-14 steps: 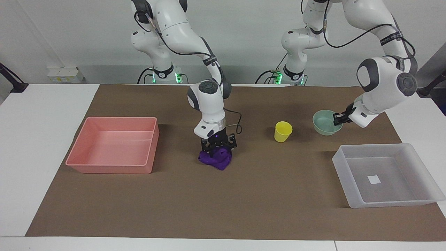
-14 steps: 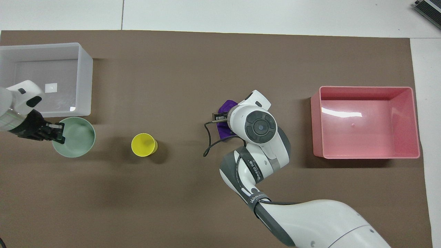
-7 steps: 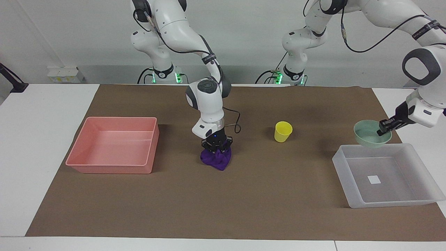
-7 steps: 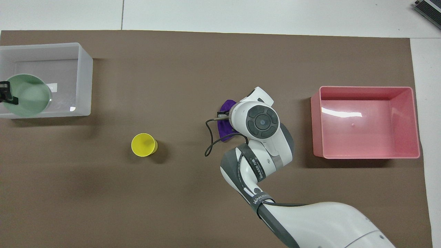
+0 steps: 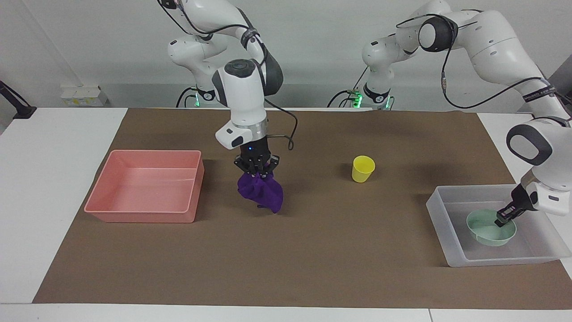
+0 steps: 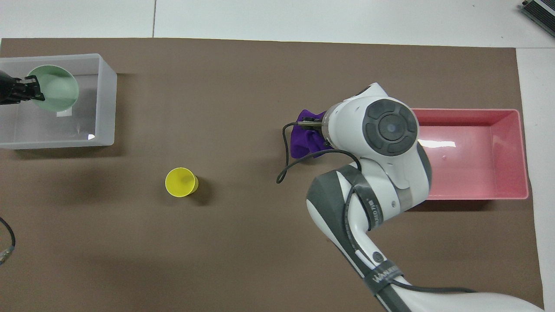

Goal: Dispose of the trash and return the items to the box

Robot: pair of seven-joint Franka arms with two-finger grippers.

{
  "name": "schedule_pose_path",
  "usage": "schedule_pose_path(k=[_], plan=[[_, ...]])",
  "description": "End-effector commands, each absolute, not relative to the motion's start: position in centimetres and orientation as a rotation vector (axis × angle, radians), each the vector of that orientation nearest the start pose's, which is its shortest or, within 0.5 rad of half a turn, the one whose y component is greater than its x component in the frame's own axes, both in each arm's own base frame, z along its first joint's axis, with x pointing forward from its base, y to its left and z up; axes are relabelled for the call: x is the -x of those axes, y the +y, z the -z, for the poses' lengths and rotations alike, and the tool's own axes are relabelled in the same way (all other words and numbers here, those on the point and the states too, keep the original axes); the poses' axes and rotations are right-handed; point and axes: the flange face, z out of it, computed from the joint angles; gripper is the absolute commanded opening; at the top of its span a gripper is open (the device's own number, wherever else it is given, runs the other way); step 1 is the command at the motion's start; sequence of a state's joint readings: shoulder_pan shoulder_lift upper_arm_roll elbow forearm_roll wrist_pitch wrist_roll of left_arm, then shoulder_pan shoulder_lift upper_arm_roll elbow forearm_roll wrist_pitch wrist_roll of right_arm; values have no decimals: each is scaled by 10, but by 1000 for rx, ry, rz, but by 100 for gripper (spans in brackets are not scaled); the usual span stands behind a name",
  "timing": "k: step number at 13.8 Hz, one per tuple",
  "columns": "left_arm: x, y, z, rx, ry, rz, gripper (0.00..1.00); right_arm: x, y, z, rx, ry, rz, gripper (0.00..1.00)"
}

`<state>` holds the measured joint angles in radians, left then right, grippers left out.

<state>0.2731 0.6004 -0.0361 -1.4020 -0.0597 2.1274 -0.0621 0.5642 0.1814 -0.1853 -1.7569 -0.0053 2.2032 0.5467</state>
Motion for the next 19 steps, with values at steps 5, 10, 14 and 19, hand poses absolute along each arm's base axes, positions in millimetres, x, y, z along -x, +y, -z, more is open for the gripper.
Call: schedule_pose_path(k=[5,10,14,19], plan=[[-702,192,-344,3154,-578,130,49,-551,119,-636,3031,404,445,0],[-704,188,-385,3144,-569,221,100,-535,0,-666,3101,350,431,0],[-686,135,-473,3174,-514,210,100,-527,-86,-626,3185,138,327,0],[-625,19,-521,3197,-296,-198,100,-531,-128,-532,3214,10,272,0]])
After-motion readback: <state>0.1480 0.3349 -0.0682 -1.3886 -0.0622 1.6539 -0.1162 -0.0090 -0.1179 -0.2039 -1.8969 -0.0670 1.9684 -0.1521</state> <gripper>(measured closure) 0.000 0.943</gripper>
